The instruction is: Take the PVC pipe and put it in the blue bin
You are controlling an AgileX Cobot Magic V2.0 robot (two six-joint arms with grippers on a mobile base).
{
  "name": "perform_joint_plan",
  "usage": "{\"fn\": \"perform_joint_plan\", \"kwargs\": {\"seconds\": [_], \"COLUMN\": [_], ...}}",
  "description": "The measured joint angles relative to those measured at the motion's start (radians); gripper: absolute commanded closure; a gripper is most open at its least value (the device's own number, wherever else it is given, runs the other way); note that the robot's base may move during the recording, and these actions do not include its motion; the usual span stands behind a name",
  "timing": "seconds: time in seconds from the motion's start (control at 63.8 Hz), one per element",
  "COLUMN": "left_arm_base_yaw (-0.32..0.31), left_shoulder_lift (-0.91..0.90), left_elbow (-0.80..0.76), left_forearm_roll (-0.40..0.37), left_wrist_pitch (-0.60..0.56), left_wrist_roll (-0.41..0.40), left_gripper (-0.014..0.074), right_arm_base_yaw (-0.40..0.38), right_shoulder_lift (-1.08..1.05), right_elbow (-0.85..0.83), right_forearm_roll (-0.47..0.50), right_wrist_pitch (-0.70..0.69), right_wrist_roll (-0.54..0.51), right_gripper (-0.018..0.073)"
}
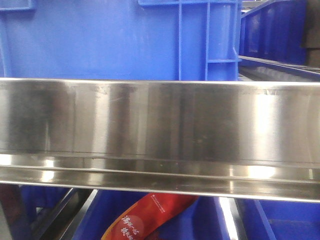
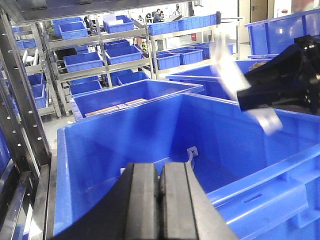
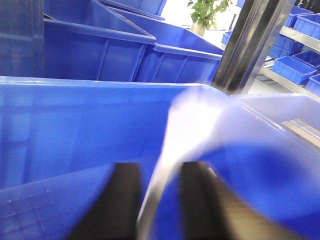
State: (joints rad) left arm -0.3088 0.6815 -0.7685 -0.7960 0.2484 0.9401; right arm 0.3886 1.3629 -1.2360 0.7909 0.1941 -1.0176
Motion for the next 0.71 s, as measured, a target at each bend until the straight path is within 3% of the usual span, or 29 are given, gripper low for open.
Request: {"fn": "perform_joint_plan", "kwargs": {"seconds": [0.094,0.172,0.376,0.706], "left_arm_base_yaw": [0.000,0.000,0.000,0.000], "left_shoulder_lift": [0.000,-0.002,-0.002,-0.002], "left_elbow": [0.000,0.000,0.000,0.001], "left_forearm_roll": [0.000,0.000,0.000,0.000], "left_wrist_pitch": [-0.005,-0.020,-0.075,-0.189], "left_wrist_roll": [0.000,0.000,0.000,0.000], "left_gripper": [0.0707,0.0707,0.0707,0.0707], "right_arm_base_yaw": [0.000,0.000,0.000,0.001], "right_shoulder_lift": [0.000,0.000,-0.034,-0.189], "right_elbow": [0.000,0.000,0.000,0.000], "right_forearm_roll": [0.000,0.000,0.000,0.000], "right_wrist_pitch": [-0.007,-0.014,-0.019,-0.022], "right_wrist_roll": [-0.002,-0.002,-0.004,0.001], "right_gripper": [0.0310,0.0372,0.0729,0.0727]}}
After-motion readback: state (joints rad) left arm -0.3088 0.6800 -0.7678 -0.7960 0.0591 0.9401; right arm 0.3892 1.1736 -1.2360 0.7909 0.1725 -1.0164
